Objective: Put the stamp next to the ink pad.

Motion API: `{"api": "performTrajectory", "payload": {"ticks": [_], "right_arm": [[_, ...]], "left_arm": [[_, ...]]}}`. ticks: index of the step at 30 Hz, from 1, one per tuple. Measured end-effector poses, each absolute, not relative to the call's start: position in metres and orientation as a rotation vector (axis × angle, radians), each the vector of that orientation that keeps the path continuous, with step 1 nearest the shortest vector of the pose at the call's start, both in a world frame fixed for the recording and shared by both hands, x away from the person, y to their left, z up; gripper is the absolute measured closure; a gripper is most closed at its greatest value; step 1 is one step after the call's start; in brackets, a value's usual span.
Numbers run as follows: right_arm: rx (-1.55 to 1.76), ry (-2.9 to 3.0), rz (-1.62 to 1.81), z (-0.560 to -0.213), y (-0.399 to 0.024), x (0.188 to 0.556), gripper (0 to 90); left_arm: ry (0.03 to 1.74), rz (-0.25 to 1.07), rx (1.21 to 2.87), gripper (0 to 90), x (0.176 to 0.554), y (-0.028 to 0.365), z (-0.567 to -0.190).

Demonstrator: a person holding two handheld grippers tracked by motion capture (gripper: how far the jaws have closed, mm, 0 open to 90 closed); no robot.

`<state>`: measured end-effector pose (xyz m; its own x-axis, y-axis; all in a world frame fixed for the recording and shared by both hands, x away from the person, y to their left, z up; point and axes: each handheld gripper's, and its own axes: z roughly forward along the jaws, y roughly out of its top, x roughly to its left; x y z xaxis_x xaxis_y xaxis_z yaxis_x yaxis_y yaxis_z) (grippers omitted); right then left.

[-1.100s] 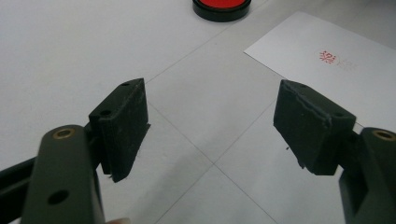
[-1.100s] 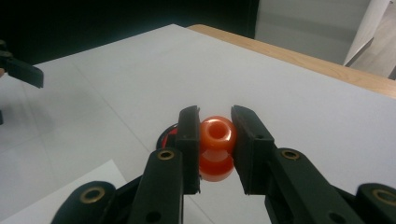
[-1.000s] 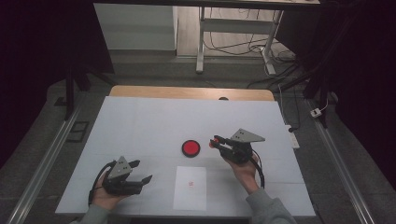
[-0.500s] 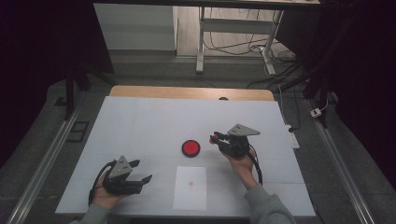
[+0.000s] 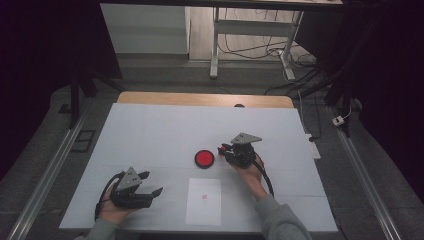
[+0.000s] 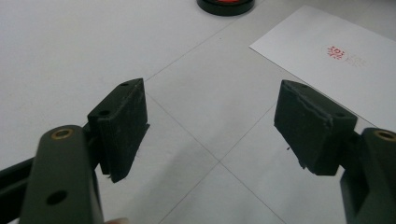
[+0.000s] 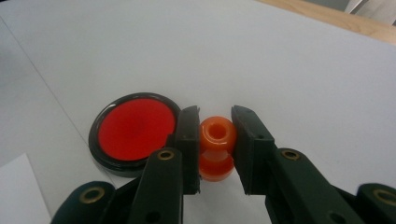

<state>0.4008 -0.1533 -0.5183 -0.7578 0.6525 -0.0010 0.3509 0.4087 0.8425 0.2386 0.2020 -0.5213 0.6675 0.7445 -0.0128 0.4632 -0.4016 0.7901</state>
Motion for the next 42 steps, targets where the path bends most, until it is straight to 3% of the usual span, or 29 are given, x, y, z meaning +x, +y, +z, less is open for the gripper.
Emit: {"api": "performTrajectory", "payload": {"ticks": [24,28,32,42], "right_arm": [[0.839,2.368,1.202,-0.53,-0.147,0.405,70.8],[0.834,2.362,1.201,-0.53,-0.147,0.404,56.0],[0.836,2.353,1.247,-0.528,-0.148,0.404,47.0],[0.817,2.345,1.303,-0.516,-0.157,0.397,44.8]], "left_arm": [[0.924,0.44,2.078,25.7,0.238,0.202,-0.522],[0.923,0.438,2.079,25.7,0.238,0.201,-0.522],[0.925,0.441,2.077,25.7,0.238,0.202,-0.521],[0.943,0.44,2.063,25.7,0.239,0.206,-0.521]]}}
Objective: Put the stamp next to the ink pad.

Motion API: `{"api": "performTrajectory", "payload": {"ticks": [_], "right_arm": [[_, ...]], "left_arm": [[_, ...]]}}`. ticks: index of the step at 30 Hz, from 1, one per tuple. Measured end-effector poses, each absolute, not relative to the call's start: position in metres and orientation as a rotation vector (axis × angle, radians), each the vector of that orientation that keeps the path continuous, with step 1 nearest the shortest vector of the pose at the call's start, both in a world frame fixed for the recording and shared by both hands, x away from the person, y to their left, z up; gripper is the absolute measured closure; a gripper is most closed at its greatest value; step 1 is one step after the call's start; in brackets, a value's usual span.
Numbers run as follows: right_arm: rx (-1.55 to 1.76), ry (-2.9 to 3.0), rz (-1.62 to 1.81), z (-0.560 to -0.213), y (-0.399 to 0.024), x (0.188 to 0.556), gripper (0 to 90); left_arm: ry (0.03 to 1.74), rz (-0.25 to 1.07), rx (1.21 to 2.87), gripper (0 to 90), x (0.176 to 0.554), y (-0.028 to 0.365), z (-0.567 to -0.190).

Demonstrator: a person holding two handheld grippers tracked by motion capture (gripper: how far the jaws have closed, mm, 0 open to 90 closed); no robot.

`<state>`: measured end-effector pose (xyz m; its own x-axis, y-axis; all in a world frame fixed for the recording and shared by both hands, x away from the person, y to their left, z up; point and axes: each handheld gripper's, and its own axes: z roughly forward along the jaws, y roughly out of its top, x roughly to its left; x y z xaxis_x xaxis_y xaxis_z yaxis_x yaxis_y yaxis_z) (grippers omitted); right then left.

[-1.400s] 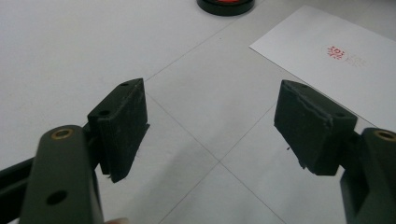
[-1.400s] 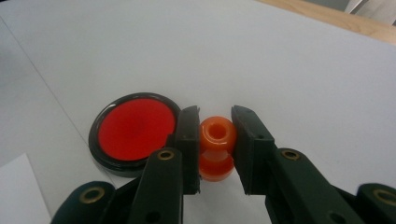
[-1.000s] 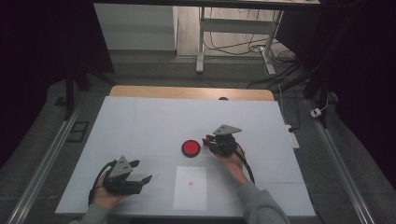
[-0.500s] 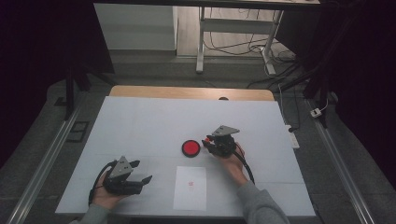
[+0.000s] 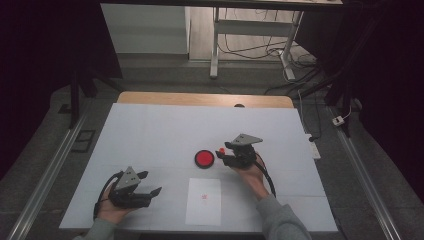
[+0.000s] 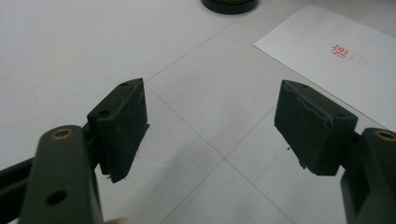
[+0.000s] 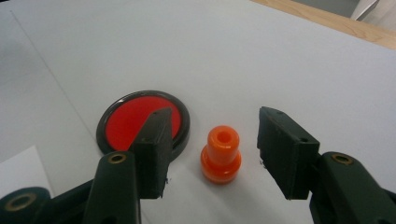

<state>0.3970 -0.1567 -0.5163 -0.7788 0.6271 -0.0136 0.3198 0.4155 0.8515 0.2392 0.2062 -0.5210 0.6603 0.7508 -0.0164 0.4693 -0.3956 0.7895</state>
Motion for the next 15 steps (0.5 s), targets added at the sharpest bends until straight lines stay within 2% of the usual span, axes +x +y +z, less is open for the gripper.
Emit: {"api": "performTrajectory", "payload": {"ticks": [15], "right_arm": [[0.789,2.354,1.283,-0.501,-0.19,0.363,44.5]], "left_arm": [[0.962,0.429,2.059,25.4,0.241,0.21,-0.522]]}}
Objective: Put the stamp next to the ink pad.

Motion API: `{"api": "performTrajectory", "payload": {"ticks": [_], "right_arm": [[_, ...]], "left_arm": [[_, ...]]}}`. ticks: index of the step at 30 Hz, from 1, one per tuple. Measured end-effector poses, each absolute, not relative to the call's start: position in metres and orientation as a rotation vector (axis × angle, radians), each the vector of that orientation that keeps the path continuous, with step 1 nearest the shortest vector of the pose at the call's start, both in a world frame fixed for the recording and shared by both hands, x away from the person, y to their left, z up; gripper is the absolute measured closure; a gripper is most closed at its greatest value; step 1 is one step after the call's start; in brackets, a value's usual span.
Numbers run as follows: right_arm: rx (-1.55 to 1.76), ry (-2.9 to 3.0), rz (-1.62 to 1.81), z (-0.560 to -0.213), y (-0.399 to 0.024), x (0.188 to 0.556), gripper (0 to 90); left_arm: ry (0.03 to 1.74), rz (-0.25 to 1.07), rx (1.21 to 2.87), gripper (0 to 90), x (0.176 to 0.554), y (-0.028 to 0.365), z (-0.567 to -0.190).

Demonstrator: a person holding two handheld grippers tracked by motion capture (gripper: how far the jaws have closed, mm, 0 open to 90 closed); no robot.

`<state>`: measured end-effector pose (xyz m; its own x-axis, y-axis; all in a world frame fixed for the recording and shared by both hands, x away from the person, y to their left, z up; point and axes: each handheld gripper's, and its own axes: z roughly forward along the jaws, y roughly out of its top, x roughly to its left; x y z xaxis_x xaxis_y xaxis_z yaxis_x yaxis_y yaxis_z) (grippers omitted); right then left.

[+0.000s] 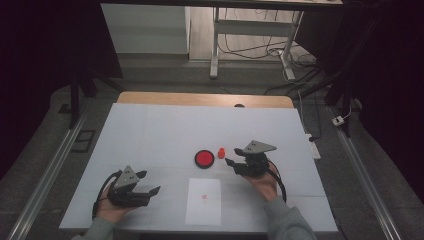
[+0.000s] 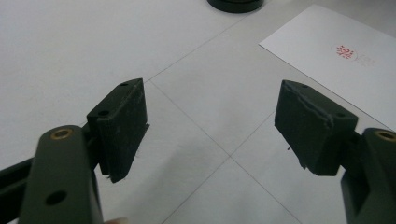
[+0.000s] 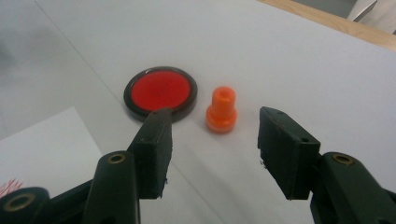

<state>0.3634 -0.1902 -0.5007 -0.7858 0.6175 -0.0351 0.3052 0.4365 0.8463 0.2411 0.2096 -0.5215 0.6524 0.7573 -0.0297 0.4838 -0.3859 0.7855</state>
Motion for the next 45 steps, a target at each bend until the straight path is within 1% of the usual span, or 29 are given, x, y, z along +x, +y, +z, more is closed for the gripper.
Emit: {"api": "performTrajectory", "payload": {"ticks": [8,17,28,37,45], "right_arm": [[0.783,2.33,1.273,-0.498,-0.218,0.343,44.3],[0.813,2.273,1.297,-0.496,-0.261,0.316,44.2],[0.846,2.276,1.267,-0.502,-0.297,0.296,44.2],[0.83,2.292,1.253,-0.505,-0.307,0.287,44.1],[0.836,2.289,1.26,-0.505,-0.309,0.287,44.1]], "left_arm": [[0.973,0.418,2.06,24.8,0.242,0.213,-0.522],[0.981,0.408,2.061,24.0,0.24,0.215,-0.522],[0.98,0.402,2.059,23.2,0.237,0.214,-0.521],[0.979,0.401,2.06,23.0,0.237,0.215,-0.52],[0.981,0.4,2.06,22.9,0.238,0.215,-0.521]]}}
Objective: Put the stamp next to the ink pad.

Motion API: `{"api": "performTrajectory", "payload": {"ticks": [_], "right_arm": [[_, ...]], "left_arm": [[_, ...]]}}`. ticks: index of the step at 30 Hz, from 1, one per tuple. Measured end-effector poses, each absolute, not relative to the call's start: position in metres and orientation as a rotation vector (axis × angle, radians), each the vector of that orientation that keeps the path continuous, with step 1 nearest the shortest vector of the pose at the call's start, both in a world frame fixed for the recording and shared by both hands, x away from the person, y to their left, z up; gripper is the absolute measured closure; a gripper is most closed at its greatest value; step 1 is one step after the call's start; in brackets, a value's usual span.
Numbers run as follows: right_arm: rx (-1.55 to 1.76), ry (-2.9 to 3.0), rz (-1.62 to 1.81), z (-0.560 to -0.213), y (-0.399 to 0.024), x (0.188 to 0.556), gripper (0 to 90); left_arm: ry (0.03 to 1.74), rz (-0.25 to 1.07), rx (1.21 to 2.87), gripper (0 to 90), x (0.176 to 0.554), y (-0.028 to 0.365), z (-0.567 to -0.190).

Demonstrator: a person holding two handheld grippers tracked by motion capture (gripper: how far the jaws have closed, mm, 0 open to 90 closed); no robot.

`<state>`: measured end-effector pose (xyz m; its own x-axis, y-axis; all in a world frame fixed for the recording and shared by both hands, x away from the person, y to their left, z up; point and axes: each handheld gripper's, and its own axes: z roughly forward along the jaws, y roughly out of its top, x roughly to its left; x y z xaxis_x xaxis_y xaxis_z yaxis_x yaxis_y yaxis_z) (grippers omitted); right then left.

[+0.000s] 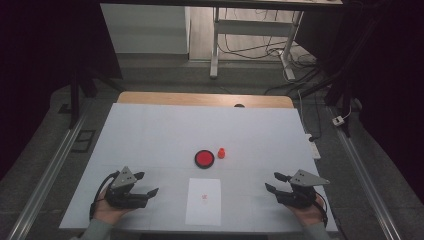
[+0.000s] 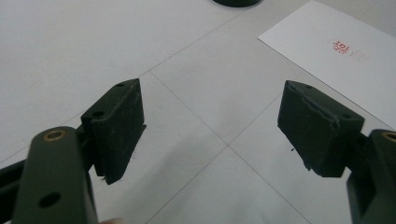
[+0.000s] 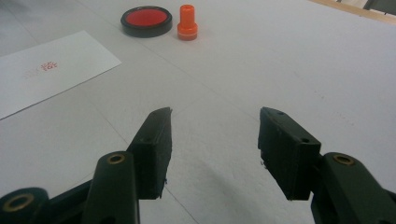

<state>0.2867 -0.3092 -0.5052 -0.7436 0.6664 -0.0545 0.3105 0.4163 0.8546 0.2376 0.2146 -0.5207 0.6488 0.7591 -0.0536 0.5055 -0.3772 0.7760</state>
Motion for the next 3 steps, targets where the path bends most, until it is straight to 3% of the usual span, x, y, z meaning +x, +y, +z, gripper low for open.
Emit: {"api": "performTrajectory", "payload": {"ticks": [3], "right_arm": [[0.834,2.291,1.267,-0.505,-0.309,0.2869,44.1]], "left_arm": [[0.979,0.4,2.062,22.9,0.2376,0.2146,-0.5209]]}}
